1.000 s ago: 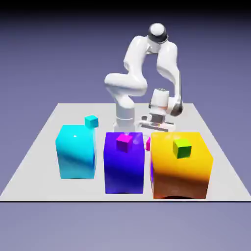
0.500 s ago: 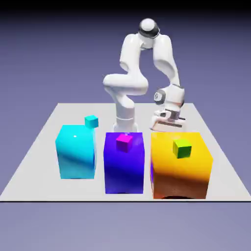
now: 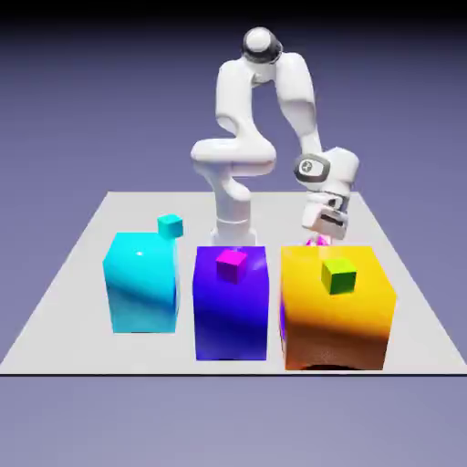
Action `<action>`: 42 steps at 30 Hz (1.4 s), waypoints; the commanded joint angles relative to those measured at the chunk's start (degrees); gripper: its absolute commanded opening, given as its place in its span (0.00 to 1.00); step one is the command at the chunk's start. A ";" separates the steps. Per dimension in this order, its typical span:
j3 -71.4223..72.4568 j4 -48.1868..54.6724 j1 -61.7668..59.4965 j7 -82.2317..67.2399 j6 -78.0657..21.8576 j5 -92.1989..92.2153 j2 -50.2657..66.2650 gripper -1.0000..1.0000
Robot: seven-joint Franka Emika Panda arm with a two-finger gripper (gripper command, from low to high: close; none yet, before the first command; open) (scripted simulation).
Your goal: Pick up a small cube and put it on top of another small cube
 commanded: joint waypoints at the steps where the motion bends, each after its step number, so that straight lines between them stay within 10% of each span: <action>1: -1.66 0.45 0.50 0.55 -0.50 -2.54 0.33 0.00; 22: -36.70 10.01 10.76 11.42 -10.55 -54.88 7.25 0.00; 42: -56.07 21.99 -22.20 17.29 -5.64 -14.31 9.33 0.00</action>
